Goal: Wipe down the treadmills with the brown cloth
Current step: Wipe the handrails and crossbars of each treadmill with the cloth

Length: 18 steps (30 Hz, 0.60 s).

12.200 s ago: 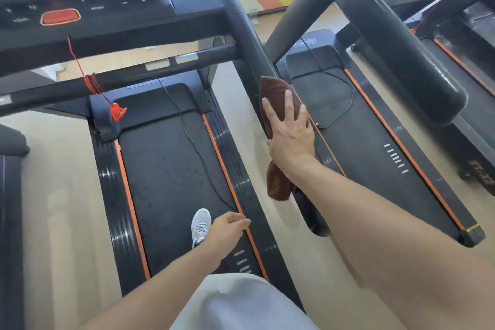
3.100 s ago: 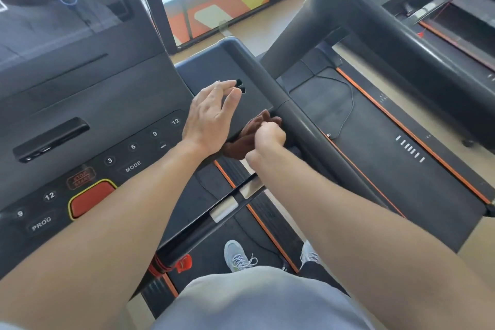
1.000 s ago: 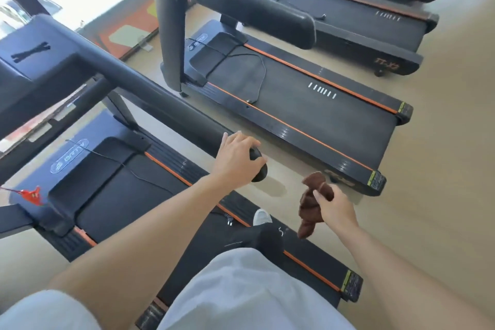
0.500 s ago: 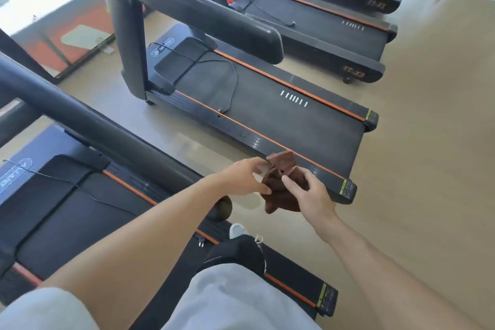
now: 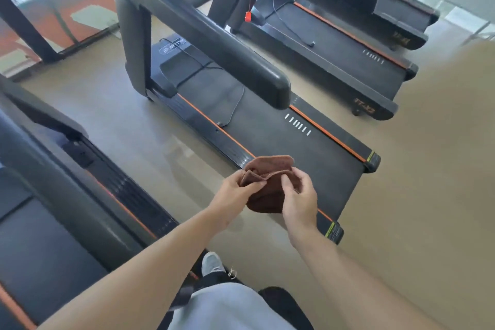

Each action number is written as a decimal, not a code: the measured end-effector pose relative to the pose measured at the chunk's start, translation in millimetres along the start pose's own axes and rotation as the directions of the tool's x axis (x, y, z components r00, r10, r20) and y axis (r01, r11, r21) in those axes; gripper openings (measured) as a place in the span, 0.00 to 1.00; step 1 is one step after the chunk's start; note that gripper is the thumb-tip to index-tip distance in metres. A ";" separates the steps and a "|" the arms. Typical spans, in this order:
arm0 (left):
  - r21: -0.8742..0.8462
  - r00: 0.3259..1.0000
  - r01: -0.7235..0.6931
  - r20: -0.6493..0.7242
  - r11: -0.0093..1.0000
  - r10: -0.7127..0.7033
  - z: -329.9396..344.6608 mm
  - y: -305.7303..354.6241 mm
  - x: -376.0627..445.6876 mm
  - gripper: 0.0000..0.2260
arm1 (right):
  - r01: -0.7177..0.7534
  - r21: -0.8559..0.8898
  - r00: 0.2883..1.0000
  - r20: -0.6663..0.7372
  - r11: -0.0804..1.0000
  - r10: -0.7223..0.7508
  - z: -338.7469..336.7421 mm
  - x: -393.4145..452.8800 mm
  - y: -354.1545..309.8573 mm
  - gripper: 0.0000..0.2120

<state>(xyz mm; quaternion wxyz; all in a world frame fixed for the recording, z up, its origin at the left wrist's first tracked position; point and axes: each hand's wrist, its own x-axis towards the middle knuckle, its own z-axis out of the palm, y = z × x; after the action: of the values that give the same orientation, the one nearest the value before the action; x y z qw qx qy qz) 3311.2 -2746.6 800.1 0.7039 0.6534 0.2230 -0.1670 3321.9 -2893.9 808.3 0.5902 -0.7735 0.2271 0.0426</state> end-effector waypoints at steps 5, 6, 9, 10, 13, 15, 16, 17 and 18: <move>-0.002 0.980 -0.194 -0.051 0.981 0.194 29.7 55.7 24.4 0.12 | 0.230 0.024 0.961 -0.163 0.973 -0.223 8.8 37.7 -43.5 0.13; 0.011 0.969 -0.239 -0.065 0.971 0.239 33.5 68.0 34.3 0.15 | 0.273 0.055 0.951 -0.165 0.960 -0.261 10.4 50.7 -54.0 0.13; 0.014 0.941 -0.327 -0.085 0.945 0.327 44.4 109.0 73.3 0.10 | 0.370 0.146 0.925 -0.152 0.918 -0.349 12.5 106.1 -82.5 0.12; 0.018 0.934 -0.345 -0.091 0.938 0.345 49.2 124.6 88.4 0.08 | 0.426 0.148 0.902 -0.150 0.893 -0.405 11.3 129.5 -92.3 0.12; -0.001 0.905 -0.391 -0.184 0.921 0.384 64.1 165.2 142.9 0.07 | 0.643 0.054 0.765 -0.068 0.764 -0.640 4.3 205.9 -124.1 0.12; -0.017 0.876 -0.406 -0.290 0.914 0.384 71.9 183.7 181.2 0.11 | 0.756 -0.008 0.654 0.048 0.654 -0.755 4.1 258.6 -140.5 0.13; -0.023 0.856 -0.399 -0.367 0.917 0.364 76.0 188.9 199.7 0.13 | 0.790 -0.019 0.610 0.125 0.613 -0.783 6.7 283.2 -147.8 0.14; -0.041 0.829 -0.381 -0.457 0.924 0.322 80.2 192.5 215.0 0.15 | 0.813 -0.024 0.573 0.216 0.582 -0.791 11.8 307.2 -153.6 0.13; -0.061 0.789 -0.350 -0.558 0.935 0.259 83.1 192.1 229.1 0.16 | 0.824 -0.034 0.544 0.332 0.566 -0.771 18.3 327.5 -159.3 0.14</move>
<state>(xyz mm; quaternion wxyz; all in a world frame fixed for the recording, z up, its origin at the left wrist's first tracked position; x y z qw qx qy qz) 3613.9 -2799.0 844.4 0.6801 0.6419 0.3167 0.1586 3682.1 -2943.5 835.8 0.4952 -0.8282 -0.2419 -0.1017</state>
